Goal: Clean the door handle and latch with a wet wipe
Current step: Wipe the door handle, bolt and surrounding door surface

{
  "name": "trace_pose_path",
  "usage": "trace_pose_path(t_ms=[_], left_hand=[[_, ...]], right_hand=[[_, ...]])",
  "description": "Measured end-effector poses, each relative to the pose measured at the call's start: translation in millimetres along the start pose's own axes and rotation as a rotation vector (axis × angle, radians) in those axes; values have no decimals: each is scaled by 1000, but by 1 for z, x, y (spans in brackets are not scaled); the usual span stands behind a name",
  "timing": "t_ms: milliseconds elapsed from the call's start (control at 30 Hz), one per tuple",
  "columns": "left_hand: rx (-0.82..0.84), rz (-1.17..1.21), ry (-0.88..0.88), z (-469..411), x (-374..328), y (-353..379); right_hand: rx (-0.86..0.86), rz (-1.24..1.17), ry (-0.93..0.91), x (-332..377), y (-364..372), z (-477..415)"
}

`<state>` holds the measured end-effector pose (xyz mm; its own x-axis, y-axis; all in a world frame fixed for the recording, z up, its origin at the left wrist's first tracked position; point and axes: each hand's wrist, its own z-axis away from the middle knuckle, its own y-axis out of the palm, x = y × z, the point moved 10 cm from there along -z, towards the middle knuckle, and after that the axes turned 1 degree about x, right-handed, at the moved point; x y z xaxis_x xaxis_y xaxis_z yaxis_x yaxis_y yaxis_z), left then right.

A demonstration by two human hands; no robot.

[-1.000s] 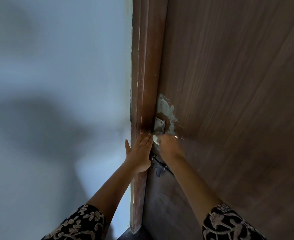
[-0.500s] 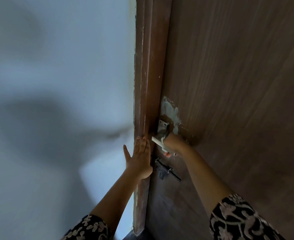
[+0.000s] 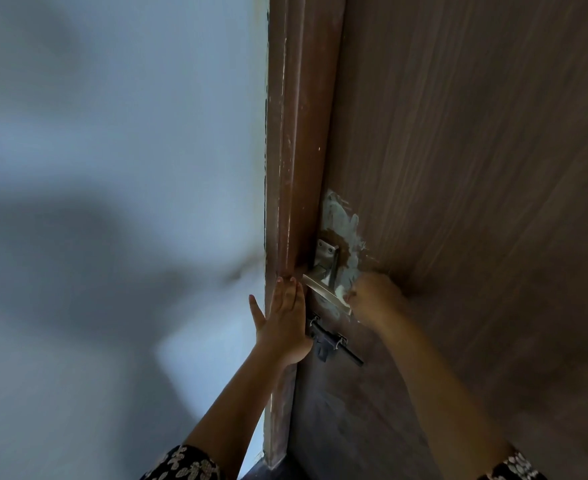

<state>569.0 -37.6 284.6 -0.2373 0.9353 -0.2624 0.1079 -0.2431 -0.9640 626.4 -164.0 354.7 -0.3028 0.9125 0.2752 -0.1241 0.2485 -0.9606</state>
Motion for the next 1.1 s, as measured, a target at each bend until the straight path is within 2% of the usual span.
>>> trace_pose_path(t_ms=[67,200,300,433,667,867,1100], left_hand=[[-7,2,3,1,1,-3],[-23,12,2,2,3,-9],[-50,-1,5,4,0,-13],[-58,3,1,9,-2,-15],[-5,29,-15,18,5,-16],[33,70,-24,22,11,-16],[10,206,-26,21,6,-7]], right_hand=[[-194,8,-46,12,-13,7],[-504,-147,-124,30,-36,11],[-603,-133,-162,43,-38,9],[-541,-135,-103,47,-24,5],[-250,-306,100,29,4,-10],[-264,-473,91,29,-10,-7],[134,-658,225,15,40,-19]])
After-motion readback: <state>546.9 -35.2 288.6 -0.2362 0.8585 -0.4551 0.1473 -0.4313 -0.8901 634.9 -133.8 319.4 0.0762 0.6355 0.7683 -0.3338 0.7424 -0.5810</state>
